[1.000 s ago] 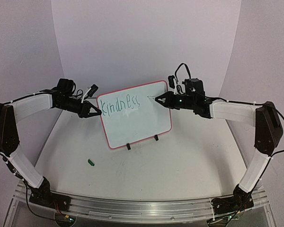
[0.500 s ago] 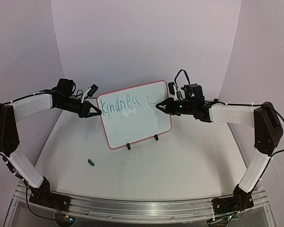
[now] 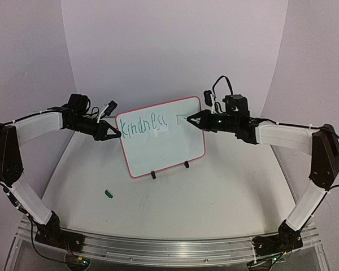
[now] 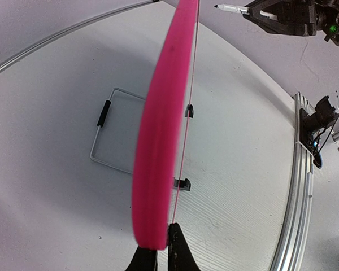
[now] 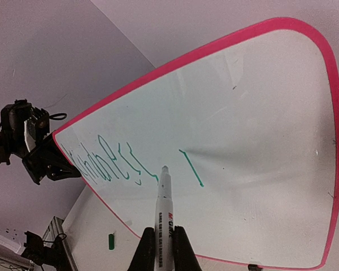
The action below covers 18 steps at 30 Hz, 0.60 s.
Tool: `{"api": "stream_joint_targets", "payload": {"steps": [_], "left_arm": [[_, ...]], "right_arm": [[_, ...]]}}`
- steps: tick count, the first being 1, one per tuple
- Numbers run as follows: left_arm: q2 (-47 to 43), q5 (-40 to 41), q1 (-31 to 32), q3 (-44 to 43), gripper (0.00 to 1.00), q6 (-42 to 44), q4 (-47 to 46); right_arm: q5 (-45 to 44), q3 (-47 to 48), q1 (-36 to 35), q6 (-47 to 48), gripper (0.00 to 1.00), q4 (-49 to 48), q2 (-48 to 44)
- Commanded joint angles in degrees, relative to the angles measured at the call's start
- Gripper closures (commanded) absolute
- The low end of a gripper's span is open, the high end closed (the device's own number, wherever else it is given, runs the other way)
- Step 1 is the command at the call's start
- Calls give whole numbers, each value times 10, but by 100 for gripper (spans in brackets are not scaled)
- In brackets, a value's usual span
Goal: Write a sentence on the whiteboard
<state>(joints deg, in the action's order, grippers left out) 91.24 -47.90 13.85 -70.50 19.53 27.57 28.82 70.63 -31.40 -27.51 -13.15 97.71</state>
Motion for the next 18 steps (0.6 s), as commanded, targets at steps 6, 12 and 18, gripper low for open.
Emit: {"api": "stream_joint_targets", "payload": {"steps": [6, 12, 18], "left_arm": [[1, 36, 3, -10, 100, 17, 22], [3, 36, 3, -10, 100, 17, 21], [3, 35, 3, -10, 100, 18, 21]], "right_arm": [[-3, 53, 3, 2, 100, -20, 23], [-11, 61, 2, 4, 100, -20, 35], [-20, 69, 3, 5, 100, -20, 45]]}}
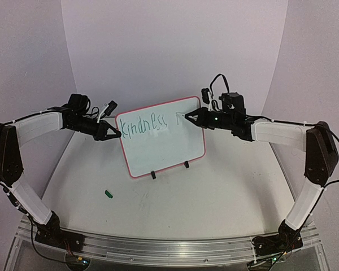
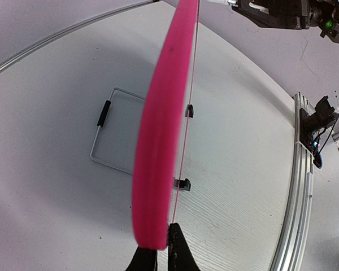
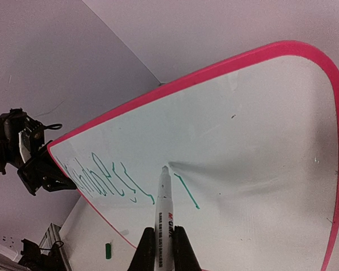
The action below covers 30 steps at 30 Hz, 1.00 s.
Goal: Write a sentence on the whiteboard
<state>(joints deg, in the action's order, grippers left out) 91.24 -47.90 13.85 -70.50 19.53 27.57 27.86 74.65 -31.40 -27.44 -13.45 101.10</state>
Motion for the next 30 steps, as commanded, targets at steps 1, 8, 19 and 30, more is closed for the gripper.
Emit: {"api": "stream_joint_targets", "payload": {"steps": [1, 8, 19, 30], "left_arm": [[4, 36, 3, -10, 100, 17, 22], [5, 36, 3, -11, 100, 18, 23], [6, 35, 3, -12, 100, 18, 22], [3, 37, 4, -11, 100, 17, 23]], "right_arm": [[-11, 31, 3, 5, 100, -17, 13], [-16, 32, 4, 6, 100, -17, 13], [-23, -20, 3, 11, 100, -17, -48], [-28, -9, 7, 9, 100, -15, -15]]}}
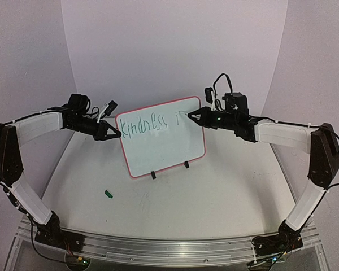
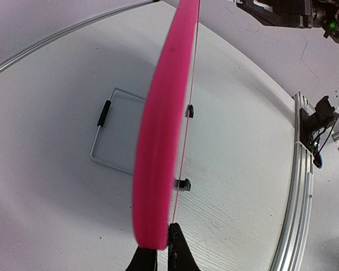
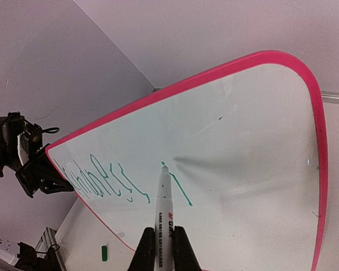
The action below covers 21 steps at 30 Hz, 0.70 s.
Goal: Write a sentence on the whiteboard
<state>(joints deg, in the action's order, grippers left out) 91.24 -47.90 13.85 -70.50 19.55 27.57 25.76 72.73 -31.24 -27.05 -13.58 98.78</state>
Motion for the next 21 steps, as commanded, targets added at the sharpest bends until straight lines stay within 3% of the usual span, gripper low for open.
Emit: {"api": "stream_joint_targets", "payload": {"steps": [1, 21], "left_arm": [[3, 38, 3, -11, 100, 18, 22], [4, 37, 3, -11, 100, 17, 23]], "right_arm": [[-7, 13, 6, 4, 100, -14, 11], [-4, -38, 12, -4, 100, -8, 7]]}}
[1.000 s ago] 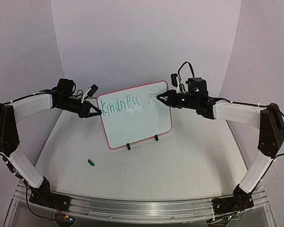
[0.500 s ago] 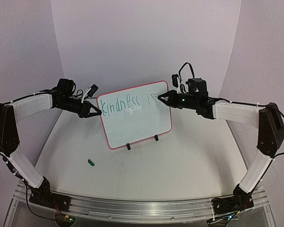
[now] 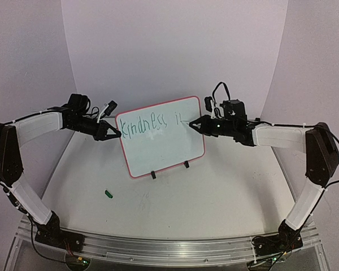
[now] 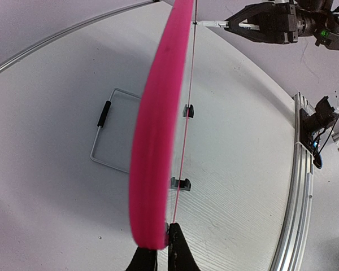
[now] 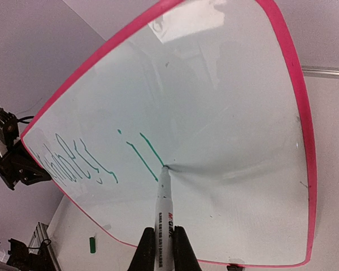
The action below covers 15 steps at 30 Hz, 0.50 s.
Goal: Write a sentence on the whiteboard
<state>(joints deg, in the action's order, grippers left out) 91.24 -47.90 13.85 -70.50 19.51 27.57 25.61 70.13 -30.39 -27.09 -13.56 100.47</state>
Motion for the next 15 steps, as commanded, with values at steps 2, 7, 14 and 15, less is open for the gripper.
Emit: {"api": "stream_joint_targets", "payload": {"steps": [2, 7, 14, 15], "left_arm": [[3, 37, 3, -12, 100, 18, 23], [3, 38, 3, -10, 100, 18, 23], [3, 38, 4, -11, 100, 18, 24], [3, 38, 3, -11, 100, 18, 23]], "right_arm": [[-1, -10, 3, -3, 100, -9, -10], [1, 5, 3, -4, 100, -9, -12], [-4, 29, 3, -2, 100, -13, -14], [-4, 32, 3, -2, 100, -13, -12]]}}
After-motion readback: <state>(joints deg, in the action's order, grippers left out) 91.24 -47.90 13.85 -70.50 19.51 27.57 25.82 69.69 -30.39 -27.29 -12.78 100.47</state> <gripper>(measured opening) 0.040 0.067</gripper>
